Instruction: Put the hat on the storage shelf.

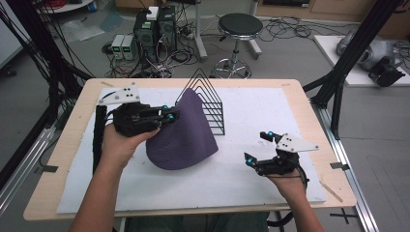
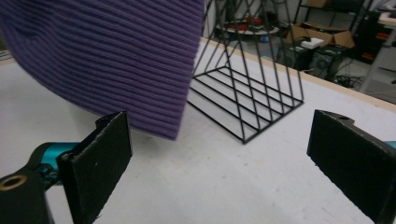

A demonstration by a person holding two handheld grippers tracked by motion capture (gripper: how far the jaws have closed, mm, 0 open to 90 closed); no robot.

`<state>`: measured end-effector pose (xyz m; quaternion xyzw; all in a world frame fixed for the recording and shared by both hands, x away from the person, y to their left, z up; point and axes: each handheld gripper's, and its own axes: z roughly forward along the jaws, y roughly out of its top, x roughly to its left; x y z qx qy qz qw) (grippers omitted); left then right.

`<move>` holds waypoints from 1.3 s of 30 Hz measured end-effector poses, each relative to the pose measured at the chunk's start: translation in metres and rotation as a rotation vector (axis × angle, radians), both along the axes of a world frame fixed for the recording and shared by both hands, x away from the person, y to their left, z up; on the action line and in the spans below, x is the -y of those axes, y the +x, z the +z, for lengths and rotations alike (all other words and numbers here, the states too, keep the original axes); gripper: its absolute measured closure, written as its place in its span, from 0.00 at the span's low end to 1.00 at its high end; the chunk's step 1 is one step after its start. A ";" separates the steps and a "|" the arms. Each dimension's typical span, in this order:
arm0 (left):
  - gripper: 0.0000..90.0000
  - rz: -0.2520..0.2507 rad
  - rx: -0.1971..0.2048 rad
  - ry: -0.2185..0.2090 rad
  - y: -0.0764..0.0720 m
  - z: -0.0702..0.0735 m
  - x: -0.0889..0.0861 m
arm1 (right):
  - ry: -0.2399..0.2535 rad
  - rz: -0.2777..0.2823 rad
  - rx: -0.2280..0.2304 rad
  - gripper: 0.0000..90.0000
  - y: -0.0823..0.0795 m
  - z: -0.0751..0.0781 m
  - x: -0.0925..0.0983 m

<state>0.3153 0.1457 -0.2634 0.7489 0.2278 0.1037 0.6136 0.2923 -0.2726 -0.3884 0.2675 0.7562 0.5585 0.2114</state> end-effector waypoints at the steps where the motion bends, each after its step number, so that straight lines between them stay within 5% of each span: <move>1: 0.92 0.002 -0.009 -0.002 0.001 0.000 0.001 | 0.002 0.023 0.006 0.07 0.000 0.000 -0.005; 12: 0.92 0.001 -0.024 -0.029 0.004 0.004 0.003 | -0.012 0.103 0.025 0.03 -0.009 0.001 -0.035; 15: 0.92 -0.003 -0.021 -0.022 0.005 0.007 0.006 | -0.048 0.139 0.077 0.03 -0.014 0.000 -0.053; 23: 0.92 -0.012 -0.013 -0.025 0.005 0.010 0.015 | -0.105 0.196 0.074 0.03 -0.014 -0.012 -0.088; 32: 0.92 -0.039 -0.009 -0.035 0.003 0.011 0.030 | -0.100 0.146 0.066 0.03 -0.005 -0.020 -0.113; 39: 0.92 -0.043 -0.006 -0.047 0.000 0.013 0.037 | -0.192 0.084 0.127 0.03 -0.013 -0.034 -0.137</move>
